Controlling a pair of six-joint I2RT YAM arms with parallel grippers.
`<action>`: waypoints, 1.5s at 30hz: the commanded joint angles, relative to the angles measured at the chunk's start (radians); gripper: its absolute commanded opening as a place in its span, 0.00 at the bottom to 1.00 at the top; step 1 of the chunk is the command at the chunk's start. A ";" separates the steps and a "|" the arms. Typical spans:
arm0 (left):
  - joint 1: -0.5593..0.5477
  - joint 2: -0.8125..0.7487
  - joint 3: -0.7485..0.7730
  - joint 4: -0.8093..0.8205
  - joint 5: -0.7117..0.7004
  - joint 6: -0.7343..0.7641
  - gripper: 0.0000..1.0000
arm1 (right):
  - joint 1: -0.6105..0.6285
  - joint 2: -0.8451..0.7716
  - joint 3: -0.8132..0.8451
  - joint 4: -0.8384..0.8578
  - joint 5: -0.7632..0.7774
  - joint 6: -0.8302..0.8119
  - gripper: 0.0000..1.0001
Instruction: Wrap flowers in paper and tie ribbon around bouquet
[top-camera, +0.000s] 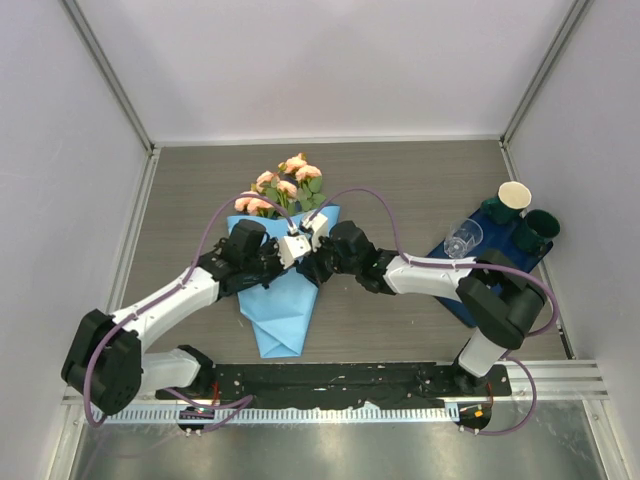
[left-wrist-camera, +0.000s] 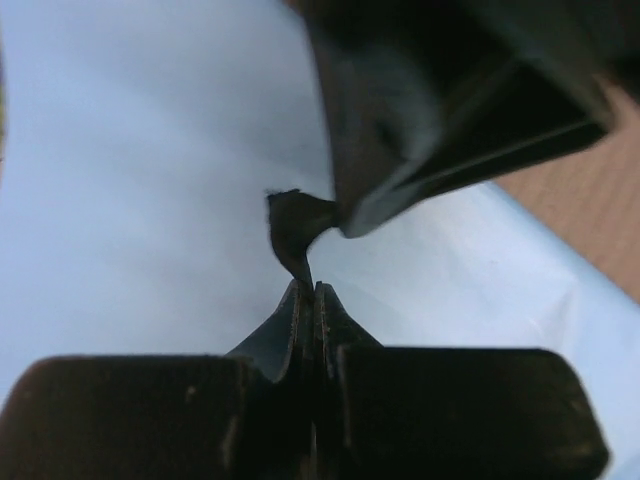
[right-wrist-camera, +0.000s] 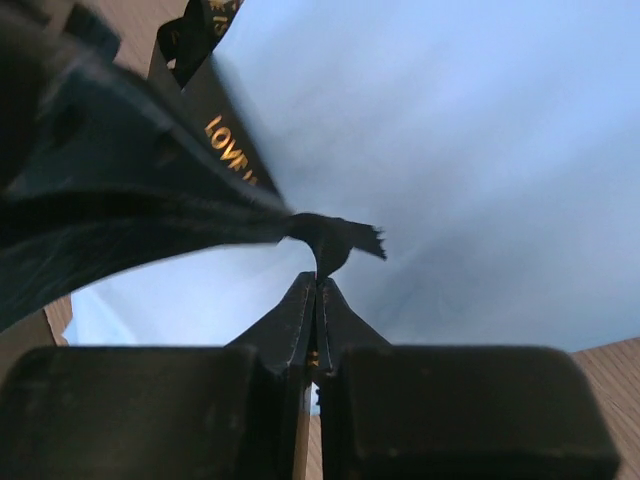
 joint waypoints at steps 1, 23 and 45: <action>0.003 -0.041 0.081 -0.183 0.163 -0.064 0.00 | -0.003 -0.022 0.054 -0.022 0.081 0.110 0.09; 0.094 0.188 0.202 -0.378 0.459 -0.135 0.00 | -0.086 -0.289 -0.169 -0.059 -0.050 0.479 0.53; 0.127 0.195 0.226 -0.429 0.536 -0.133 0.00 | -0.100 -0.041 -0.303 0.461 -0.353 0.487 0.49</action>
